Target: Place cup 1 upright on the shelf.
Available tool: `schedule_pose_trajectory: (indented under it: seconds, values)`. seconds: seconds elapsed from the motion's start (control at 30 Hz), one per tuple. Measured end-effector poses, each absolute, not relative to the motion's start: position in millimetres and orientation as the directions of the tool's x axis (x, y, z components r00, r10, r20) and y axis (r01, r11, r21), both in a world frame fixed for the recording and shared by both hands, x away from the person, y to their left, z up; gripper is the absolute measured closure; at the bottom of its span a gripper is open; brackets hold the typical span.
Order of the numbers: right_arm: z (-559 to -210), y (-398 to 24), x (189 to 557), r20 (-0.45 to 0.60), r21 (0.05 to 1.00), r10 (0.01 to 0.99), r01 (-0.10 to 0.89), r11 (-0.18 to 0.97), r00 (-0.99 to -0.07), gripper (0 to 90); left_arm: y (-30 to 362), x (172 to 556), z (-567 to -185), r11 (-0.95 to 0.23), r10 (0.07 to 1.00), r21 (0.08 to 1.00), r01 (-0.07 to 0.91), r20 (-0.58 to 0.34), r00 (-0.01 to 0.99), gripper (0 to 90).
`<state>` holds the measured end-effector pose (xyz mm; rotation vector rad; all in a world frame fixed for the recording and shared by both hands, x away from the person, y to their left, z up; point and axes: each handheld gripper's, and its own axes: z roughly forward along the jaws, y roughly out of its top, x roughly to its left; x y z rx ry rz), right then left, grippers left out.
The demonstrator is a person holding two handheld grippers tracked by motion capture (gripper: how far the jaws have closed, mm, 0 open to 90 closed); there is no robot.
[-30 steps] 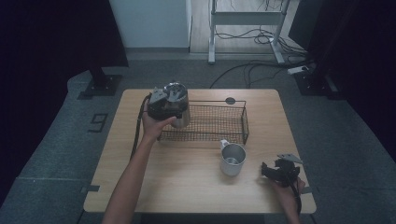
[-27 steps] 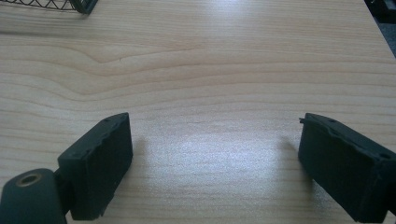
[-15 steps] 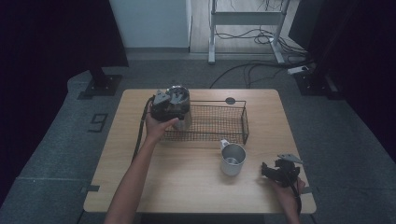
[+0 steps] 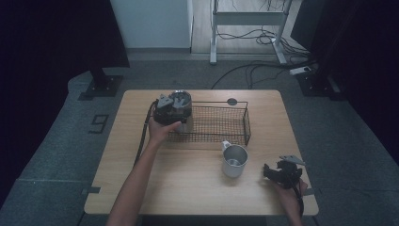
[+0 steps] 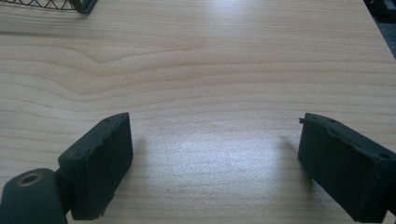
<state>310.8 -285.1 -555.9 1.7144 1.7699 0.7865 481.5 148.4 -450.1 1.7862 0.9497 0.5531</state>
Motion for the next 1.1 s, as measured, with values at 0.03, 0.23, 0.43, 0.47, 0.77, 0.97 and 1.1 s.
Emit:
schedule_pose_trajectory:
  seconds: [0.03, 0.23, 0.43, 0.47, 0.77, 0.97, 1.1]
  values:
    - [-556, -285, 311, 0.012, 0.734, 0.999, 0.679, 0.016, -0.037, 10.0, 148, 482, -451, -0.194, 0.808, 0.915, 0.353, -0.055, 0.587, 4.3]
    - [-556, -285, 311, 0.012, 0.734, 0.999, 0.679, 0.016, -0.037, 10.1, 144, 483, -458, -0.199, 0.81, 0.91, 0.365, -0.057, 0.584, 4.3]
    - [-556, -285, 311, 0.012, 0.734, 0.999, 0.678, 0.016, -0.037, 10.1, 143, 484, -462, -0.2, 0.813, 0.904, 0.377, -0.061, 0.579, 4.2]
    - [-556, -285, 311, 0.012, 0.734, 0.999, 0.678, 0.016, -0.037, 10.1, 143, 484, -463, -0.201, 0.813, 0.903, 0.379, -0.062, 0.579, 4.2]
    - [-556, -285, 311, 0.013, 0.734, 0.999, 0.678, 0.016, -0.038, 10.3, 145, 485, -473, -0.211, 0.824, 0.89, 0.404, -0.061, 0.564, 4.2]
    - [-556, -285, 311, 0.012, 0.734, 0.999, 0.679, 0.017, -0.039, 10.5, 144, 482, -474, -0.22, 0.826, 0.89, 0.399, -0.047, 0.562, 4.2]
    - [-556, -285, 311, 0.012, 0.734, 0.999, 0.679, 0.018, -0.039, 10.5, 144, 476, -476, -0.226, 0.827, 0.893, 0.39, -0.036, 0.56, 4.1]
